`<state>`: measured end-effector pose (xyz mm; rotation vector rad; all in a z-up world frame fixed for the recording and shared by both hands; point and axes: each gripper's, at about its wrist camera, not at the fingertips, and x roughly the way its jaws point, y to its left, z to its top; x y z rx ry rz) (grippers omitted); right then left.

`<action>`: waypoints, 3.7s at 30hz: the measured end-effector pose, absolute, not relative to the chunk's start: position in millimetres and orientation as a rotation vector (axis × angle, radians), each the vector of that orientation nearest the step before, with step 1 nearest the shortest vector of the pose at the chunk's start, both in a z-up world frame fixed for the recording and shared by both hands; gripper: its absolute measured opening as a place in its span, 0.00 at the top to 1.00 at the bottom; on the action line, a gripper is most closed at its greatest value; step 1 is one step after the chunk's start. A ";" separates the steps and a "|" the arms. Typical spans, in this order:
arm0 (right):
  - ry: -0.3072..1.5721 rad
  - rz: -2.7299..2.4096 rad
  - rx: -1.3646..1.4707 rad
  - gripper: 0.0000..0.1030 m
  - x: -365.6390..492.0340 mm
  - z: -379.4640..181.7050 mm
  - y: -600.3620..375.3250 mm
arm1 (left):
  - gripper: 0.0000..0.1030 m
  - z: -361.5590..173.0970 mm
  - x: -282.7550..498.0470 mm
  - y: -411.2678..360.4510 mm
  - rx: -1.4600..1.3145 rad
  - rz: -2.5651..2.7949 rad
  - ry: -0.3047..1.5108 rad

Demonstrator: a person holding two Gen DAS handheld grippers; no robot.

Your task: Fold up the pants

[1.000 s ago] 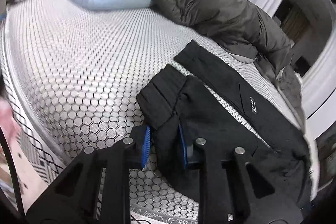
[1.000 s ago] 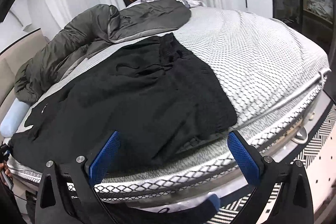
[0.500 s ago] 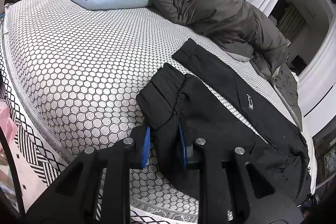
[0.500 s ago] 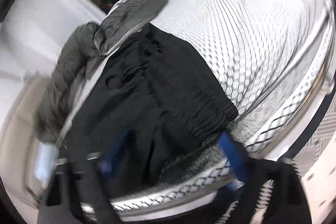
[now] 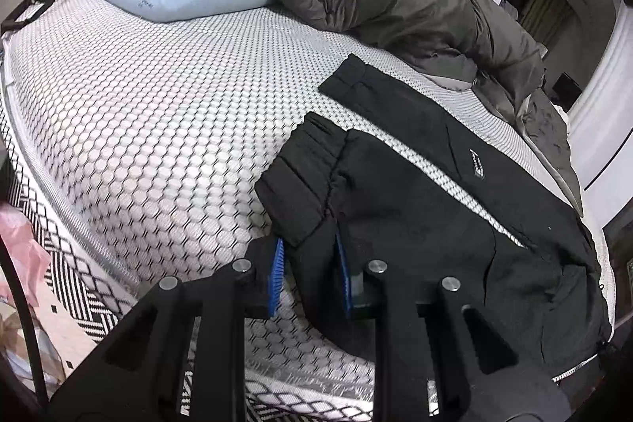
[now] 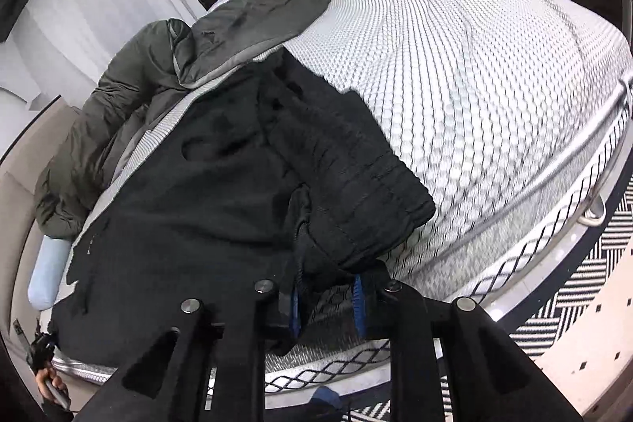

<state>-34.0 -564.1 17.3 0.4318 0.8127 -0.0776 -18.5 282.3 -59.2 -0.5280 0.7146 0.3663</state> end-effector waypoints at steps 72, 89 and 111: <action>0.778 0.262 -0.208 0.03 49.6 25.6 -334.2 | 0.01 -44.5 87.4 23.9 0.056 -0.058 0.911; 0.822 0.192 -0.204 0.04 52.8 22.2 -348.8 | 0.99 -51.3 122.2 59.6 -0.030 0.002 0.977; 0.919 0.015 -0.185 0.72 87.3 13.4 -460.4 | 0.83 -55.5 83.8 39.2 -0.096 -0.127 0.917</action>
